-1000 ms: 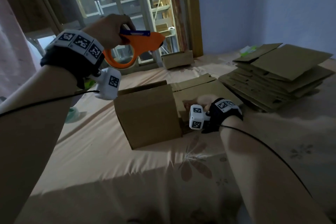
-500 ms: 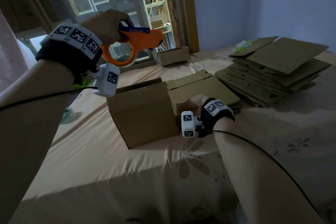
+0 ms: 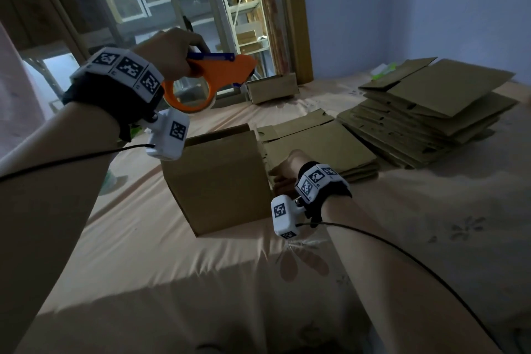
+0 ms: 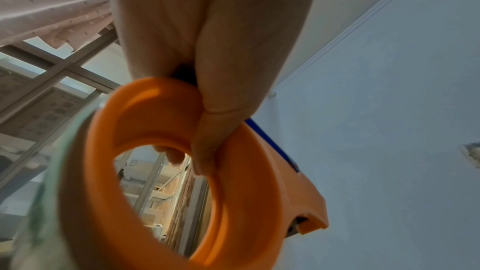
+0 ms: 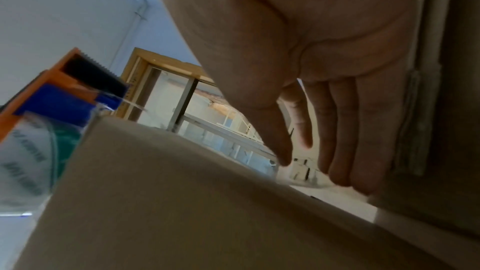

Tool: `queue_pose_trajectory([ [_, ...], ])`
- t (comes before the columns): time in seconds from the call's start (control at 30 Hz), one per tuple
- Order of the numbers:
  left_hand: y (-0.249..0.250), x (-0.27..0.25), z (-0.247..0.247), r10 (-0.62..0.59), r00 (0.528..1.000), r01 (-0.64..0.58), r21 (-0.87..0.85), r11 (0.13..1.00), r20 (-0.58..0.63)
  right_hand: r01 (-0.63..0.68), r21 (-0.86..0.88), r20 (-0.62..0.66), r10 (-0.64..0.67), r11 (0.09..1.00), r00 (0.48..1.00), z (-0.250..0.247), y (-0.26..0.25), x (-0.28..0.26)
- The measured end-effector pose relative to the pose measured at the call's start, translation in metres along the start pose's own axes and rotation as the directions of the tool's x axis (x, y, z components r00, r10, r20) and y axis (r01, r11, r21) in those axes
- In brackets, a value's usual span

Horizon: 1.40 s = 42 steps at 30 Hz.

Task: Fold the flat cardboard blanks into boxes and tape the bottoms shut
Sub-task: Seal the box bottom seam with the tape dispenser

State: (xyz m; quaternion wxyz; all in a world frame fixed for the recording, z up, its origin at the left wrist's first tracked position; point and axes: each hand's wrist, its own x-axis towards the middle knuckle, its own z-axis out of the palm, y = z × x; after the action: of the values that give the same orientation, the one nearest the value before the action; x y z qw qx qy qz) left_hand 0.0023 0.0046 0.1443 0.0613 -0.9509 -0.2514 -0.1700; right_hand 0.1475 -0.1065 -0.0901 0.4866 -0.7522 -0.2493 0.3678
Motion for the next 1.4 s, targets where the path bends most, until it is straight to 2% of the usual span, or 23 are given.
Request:
queue_pose_trajectory([
  [0.1,-0.001,0.000,0.001,-0.006,1.000,0.006,-0.004,1.000,0.009,0.102,-0.026,-0.194,-0.105,0.994,0.975,0.001,-0.011,0.004],
  [0.2,-0.002,0.002,0.001,-0.002,1.000,0.002,0.003,1.000,-0.001,0.294,0.159,-0.246,-0.251,0.942,0.936,0.005,-0.025,-0.009],
  [0.3,-0.001,0.003,0.003,-0.010,1.000,0.010,0.004,1.000,-0.011,0.419,0.350,-0.196,-0.372,0.838,0.907,0.020,-0.028,-0.029],
  [0.4,0.002,0.004,0.006,-0.009,1.000,0.009,-0.009,1.000,-0.016,0.404,0.486,-0.105,-0.407,0.775,0.907,0.038,-0.023,-0.040],
  [0.43,0.002,0.004,0.006,-0.007,1.000,0.007,-0.006,1.000,-0.019,0.399,0.466,-0.091,-0.406,0.790,0.909,0.041,-0.022,-0.045],
  [0.53,0.003,0.003,0.006,-0.010,1.000,0.010,-0.008,1.000,-0.016,0.496,0.296,-0.062,-0.502,0.816,0.863,0.046,-0.013,-0.055],
  [0.6,0.003,0.003,0.005,-0.016,1.000,0.016,-0.017,1.000,-0.006,0.517,0.229,-0.067,-0.517,0.825,0.854,0.048,-0.004,-0.056],
  [0.77,0.003,0.001,0.004,-0.022,1.000,0.022,-0.026,0.999,0.003,0.465,0.130,-0.037,-0.465,0.876,0.885,0.051,0.011,-0.049],
  [0.93,0.005,-0.002,0.005,-0.031,1.000,0.031,-0.046,0.998,0.004,0.509,0.084,-0.116,-0.499,0.857,0.859,0.057,0.020,-0.038],
  [1.13,0.005,-0.004,0.002,-0.033,0.999,0.033,-0.041,0.999,-0.004,0.491,0.051,-0.110,-0.484,0.870,0.868,0.057,0.021,-0.037],
  [1.4,0.006,-0.008,0.001,-0.022,1.000,0.022,-0.040,0.999,-0.006,0.371,-0.081,-0.066,-0.377,0.925,0.924,0.051,0.027,-0.037],
])
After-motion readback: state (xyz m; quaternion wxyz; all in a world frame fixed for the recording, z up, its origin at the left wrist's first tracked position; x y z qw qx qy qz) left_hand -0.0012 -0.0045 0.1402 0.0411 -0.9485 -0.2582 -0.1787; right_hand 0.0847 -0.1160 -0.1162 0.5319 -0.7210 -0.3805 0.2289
